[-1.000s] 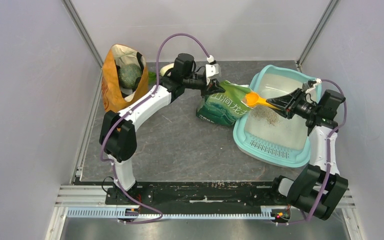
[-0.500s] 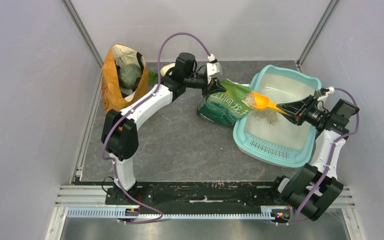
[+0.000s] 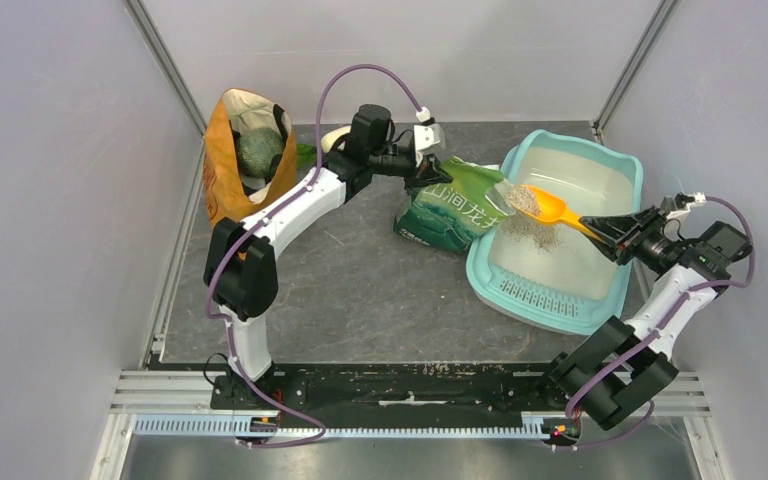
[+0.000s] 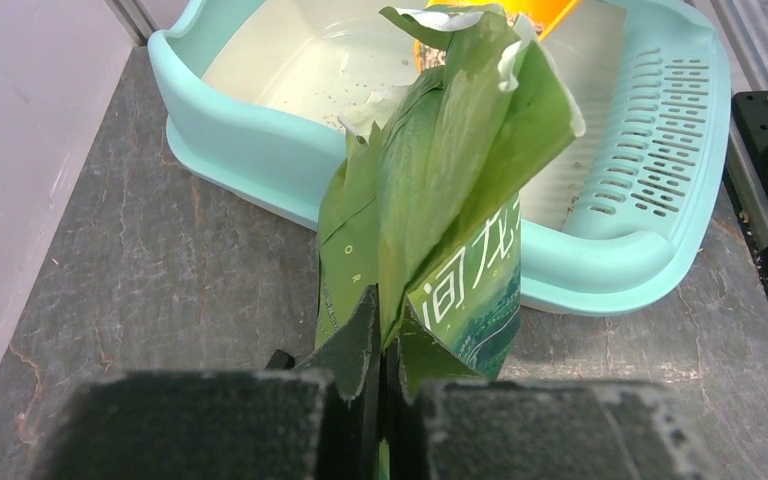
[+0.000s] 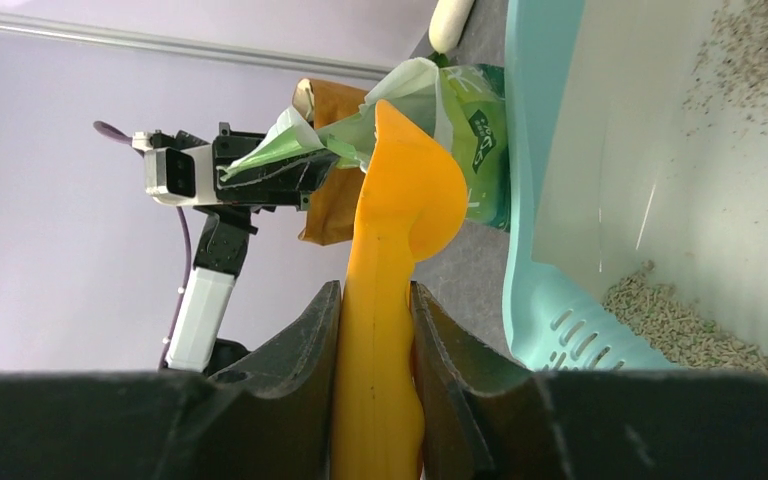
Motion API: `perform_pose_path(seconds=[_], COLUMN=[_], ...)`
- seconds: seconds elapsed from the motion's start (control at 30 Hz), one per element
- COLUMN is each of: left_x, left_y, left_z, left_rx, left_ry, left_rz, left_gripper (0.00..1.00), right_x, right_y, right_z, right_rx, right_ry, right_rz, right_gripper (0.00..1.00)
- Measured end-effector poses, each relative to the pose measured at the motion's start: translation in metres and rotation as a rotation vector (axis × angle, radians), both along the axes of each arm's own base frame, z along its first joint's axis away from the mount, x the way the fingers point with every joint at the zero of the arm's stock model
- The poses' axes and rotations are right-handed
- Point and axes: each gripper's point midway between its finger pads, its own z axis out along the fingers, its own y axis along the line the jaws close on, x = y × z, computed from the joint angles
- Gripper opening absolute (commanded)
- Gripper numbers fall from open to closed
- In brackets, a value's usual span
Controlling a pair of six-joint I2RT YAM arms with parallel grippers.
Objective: Fill the litter box with clean litter
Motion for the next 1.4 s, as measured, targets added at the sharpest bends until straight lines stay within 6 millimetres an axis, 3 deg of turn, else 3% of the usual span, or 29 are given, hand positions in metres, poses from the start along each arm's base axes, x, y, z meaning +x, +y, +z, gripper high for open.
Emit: perform_pose_path(seconds=[0.3, 0.5, 0.83, 1.1, 1.23, 1.4], left_x=[0.001, 0.001, 0.001, 0.001, 0.001, 0.002], left_y=[0.0, 0.0, -0.001, -0.001, -0.001, -0.001], left_z=[0.0, 0.0, 0.0, 0.0, 0.0, 0.0], left_rx=[-0.001, -0.001, -0.005, -0.006, -0.006, -0.007], left_ry=[-0.001, -0.001, -0.003, -0.004, -0.004, -0.003], left_rz=[0.0, 0.0, 0.003, 0.003, 0.003, 0.004], left_gripper=[0.02, 0.02, 0.02, 0.02, 0.02, 0.02], right_x=[-0.006, -0.009, -0.016, -0.005, -0.018, -0.013], right_y=[-0.026, -0.048, -0.084, -0.067, -0.077, -0.093], right_z=[-0.001, -0.002, -0.047, -0.053, -0.057, -0.057], right_rx=[0.001, -0.089, -0.387, -0.619, -0.737, -0.871], right_ry=[-0.005, 0.021, 0.271, 0.351, 0.415, 0.445], right_rz=[-0.089, -0.175, -0.293, -0.126, -0.085, -0.081], right_gripper=[0.0, 0.0, 0.0, 0.0, 0.0, 0.0])
